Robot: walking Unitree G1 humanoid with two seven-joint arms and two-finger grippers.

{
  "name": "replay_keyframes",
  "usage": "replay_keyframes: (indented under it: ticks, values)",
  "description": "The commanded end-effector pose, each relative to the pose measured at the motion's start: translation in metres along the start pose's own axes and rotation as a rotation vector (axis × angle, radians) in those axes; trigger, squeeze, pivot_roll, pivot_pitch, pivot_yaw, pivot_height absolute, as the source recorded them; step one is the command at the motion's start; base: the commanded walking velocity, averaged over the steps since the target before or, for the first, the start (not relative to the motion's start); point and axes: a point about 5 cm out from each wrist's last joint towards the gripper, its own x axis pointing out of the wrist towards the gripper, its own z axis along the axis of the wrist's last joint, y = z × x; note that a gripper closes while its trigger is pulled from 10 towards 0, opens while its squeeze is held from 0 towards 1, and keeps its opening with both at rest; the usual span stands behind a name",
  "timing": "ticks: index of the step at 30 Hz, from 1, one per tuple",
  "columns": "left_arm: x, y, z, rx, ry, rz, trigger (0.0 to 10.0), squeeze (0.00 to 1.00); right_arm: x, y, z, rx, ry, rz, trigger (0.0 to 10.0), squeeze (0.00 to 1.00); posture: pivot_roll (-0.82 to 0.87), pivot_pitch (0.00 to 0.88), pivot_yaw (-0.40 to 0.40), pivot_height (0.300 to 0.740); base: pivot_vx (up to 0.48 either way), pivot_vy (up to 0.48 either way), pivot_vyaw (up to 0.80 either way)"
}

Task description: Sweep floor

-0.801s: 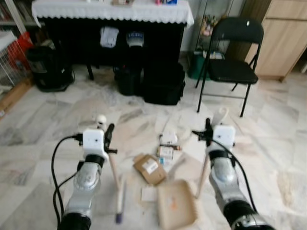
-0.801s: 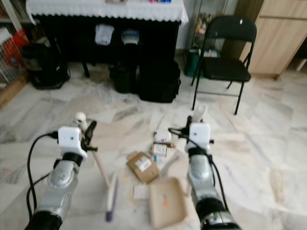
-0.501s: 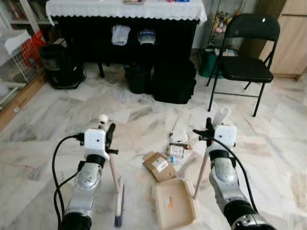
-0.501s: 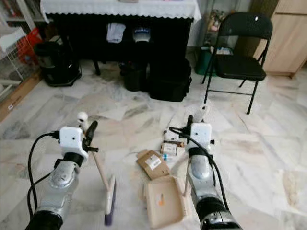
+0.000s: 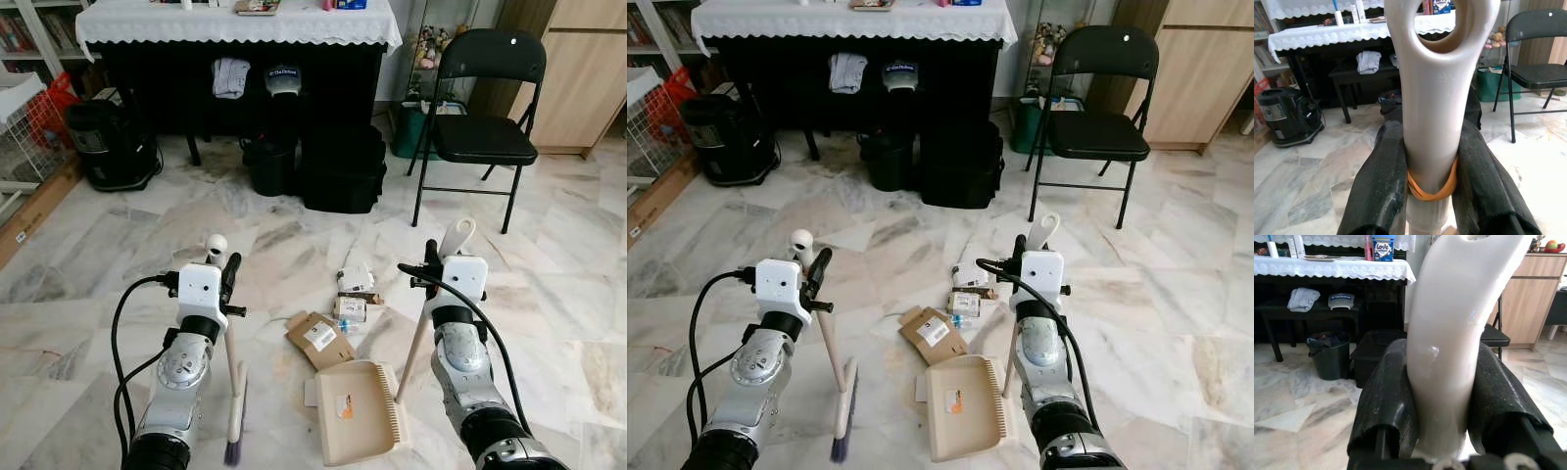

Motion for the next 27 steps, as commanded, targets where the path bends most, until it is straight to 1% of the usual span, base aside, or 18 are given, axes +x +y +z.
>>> replay_keyframes:
  ticks: [1,13,21,27]
  values:
    - [0.002,0.002,0.005,0.009,-0.028,0.007,10.0,0.0,0.003,-0.001,0.005,0.006,-0.025,-0.009,10.0,0.0,0.12,0.0,0.016,0.74,0.285,0.0,0.0]
    - [0.002,0.003,0.006,0.009,-0.033,0.009,10.0,0.0,0.002,-0.004,0.004,0.001,-0.021,-0.02,10.0,0.0,0.12,0.0,0.019,0.74,0.343,0.0,0.0]
    - [0.002,0.004,0.006,0.004,-0.036,0.013,10.0,0.0,0.001,-0.006,0.002,-0.002,-0.015,-0.027,10.0,0.0,0.12,0.0,0.019,0.74,0.0,0.0,0.0]
    - [0.003,0.004,0.006,0.003,-0.037,0.011,10.0,0.0,-0.006,-0.011,-0.006,-0.01,0.011,-0.055,10.0,0.0,0.11,0.0,0.025,0.74,0.0,0.0,0.0]
